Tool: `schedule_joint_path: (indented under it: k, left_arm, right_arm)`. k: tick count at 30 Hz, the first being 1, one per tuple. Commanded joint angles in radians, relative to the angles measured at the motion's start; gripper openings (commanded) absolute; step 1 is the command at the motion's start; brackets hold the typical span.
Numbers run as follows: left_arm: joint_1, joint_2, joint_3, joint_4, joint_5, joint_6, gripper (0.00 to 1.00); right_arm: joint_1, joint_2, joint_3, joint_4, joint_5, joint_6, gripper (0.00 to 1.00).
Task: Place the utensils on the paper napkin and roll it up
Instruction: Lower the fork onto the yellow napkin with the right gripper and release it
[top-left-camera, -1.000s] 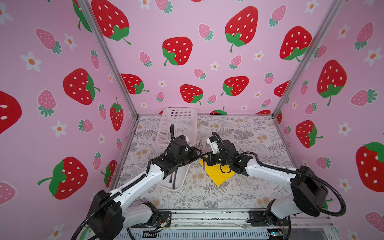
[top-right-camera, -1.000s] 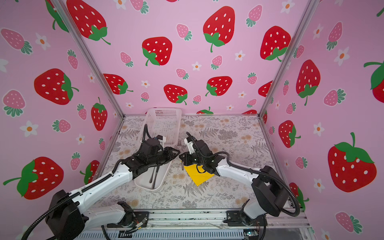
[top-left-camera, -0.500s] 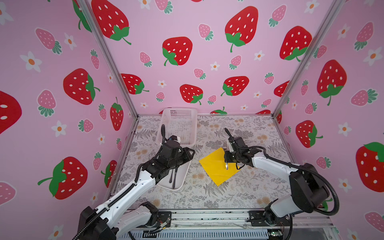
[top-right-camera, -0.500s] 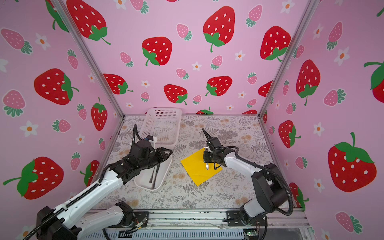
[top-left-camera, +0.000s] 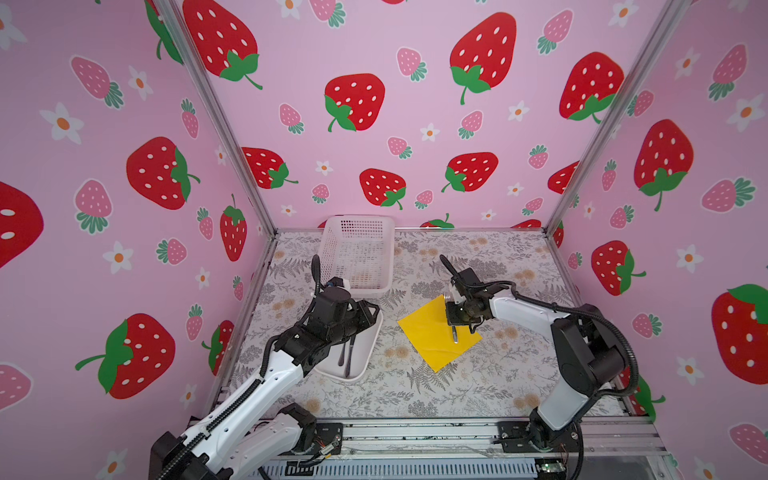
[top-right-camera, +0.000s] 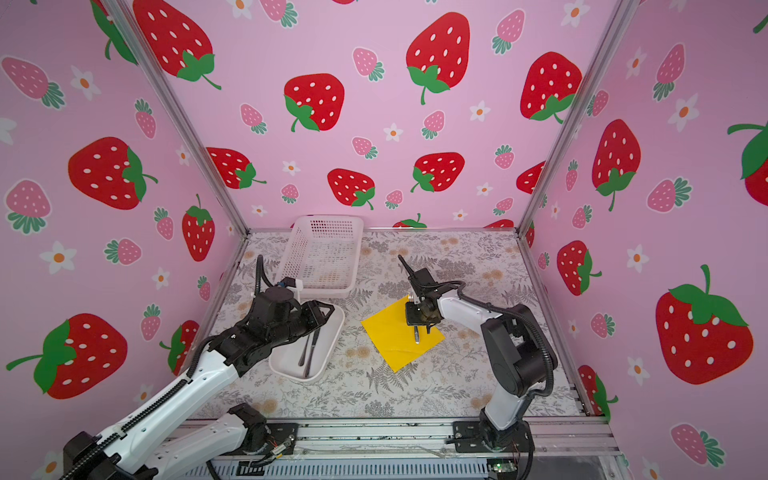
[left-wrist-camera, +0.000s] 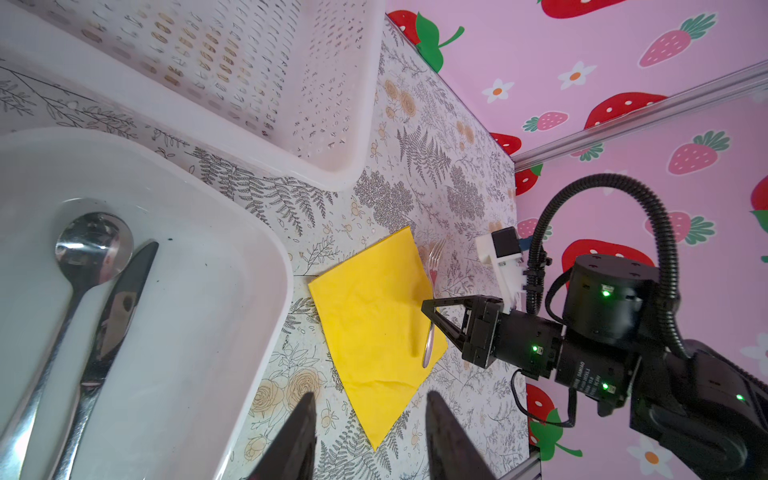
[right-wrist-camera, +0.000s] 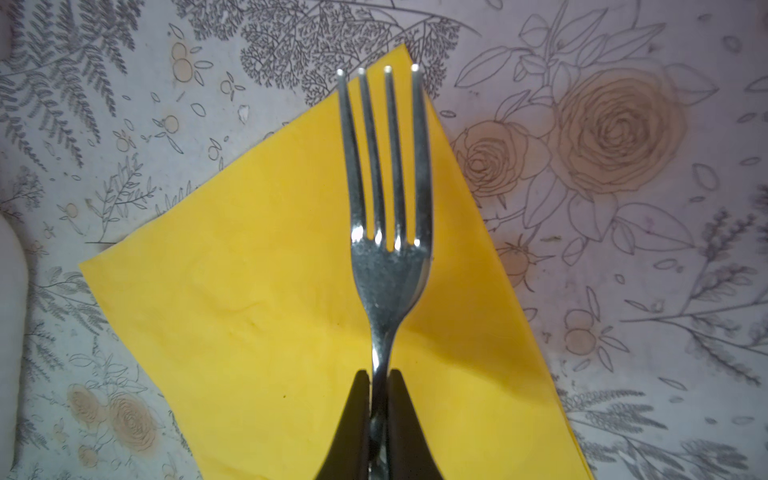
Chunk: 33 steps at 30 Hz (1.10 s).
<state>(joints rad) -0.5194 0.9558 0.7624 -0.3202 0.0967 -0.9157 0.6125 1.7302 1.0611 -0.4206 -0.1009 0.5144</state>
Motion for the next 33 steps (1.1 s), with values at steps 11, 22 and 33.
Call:
schedule_joint_path:
  k: [11,22,33]
  left_arm:
    - [0.018,-0.035,-0.017,-0.036,-0.015,0.006,0.45]
    - [0.028,-0.037,-0.022,-0.036,-0.009,0.005,0.45]
    - [0.038,-0.056,-0.035,-0.039,-0.007,0.000,0.45]
  right_arm:
    - [-0.002,0.067,0.038,-0.030,-0.003,0.014,0.07]
    - [-0.002,0.064,0.022,-0.018,-0.004,0.061,0.15]
    - [-0.003,0.031,-0.027,0.037,-0.010,0.153,0.13]
